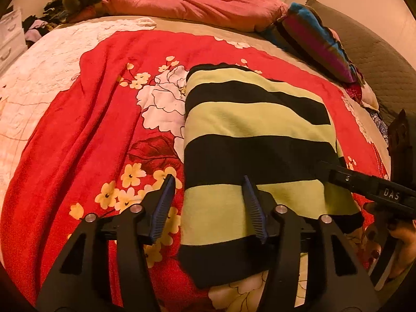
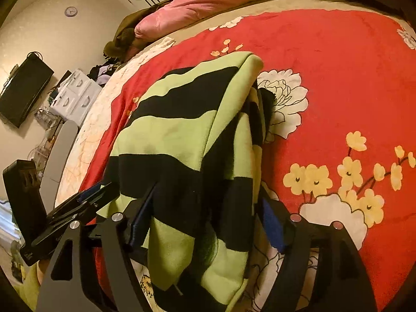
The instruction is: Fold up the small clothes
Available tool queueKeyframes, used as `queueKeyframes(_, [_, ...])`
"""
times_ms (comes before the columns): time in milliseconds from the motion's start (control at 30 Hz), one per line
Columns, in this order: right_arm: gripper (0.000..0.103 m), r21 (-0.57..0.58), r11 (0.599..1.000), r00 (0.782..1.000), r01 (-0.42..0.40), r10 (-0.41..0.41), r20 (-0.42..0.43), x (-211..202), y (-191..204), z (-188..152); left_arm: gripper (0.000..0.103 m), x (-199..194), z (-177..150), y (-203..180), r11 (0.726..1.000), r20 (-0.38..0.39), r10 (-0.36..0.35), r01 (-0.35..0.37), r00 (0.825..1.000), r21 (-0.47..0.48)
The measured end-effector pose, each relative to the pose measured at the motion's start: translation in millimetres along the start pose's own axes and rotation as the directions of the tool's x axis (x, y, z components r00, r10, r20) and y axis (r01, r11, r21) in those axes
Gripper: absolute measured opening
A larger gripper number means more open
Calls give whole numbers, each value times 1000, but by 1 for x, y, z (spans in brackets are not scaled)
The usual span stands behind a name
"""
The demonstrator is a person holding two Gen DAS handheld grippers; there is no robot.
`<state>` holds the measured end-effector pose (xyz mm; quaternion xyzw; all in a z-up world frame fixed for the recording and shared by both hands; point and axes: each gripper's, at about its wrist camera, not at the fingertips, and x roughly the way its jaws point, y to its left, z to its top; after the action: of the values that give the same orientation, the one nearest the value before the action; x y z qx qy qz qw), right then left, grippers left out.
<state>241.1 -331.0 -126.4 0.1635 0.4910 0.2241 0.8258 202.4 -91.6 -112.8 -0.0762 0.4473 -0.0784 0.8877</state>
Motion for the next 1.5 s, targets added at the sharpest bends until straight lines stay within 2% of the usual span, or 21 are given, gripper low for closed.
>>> queueKeyframes(200, [82, 24, 1000, 1000, 19, -19, 21, -11, -1, 1, 52, -2, 1, 1, 1000, 2, 9, -9, 1000, -1])
queueKeyframes(267, [85, 17, 999, 998, 40, -40, 41, -18, 1, 1, 58, -4, 1, 1, 1000, 5, 12, -12, 1000, -3])
queueKeyframes(333, [91, 13, 999, 997, 50, -50, 53, -23, 2, 3, 60, -6, 1, 1, 1000, 10, 13, -13, 1000, -5])
queueKeyframes(500, [95, -4, 997, 993, 82, -82, 86, -37, 4, 5, 65, -13, 2, 2, 1000, 27, 21, -21, 999, -6])
queueKeyframes(633, [95, -4, 996, 991, 89, -88, 101, -43, 6, 5, 65, -18, 3, 4, 1000, 38, 26, -26, 999, -8])
queueKeyframes(833, [95, -11, 995, 989, 102, -101, 106, -45, 9, 5, 71, -23, 2, 9, 999, 48, 35, -34, 998, -20])
queueKeyframes(1333, [99, -7, 992, 986, 126, -124, 109, -42, 13, 6, 92, -22, 4, 18, 997, 32, 60, -58, 998, -47])
queueKeyframes(1500, [99, -10, 988, 981, 152, -150, 120, -43, 12, 7, 93, -24, 4, 17, 997, 33, 70, -69, 997, -44])
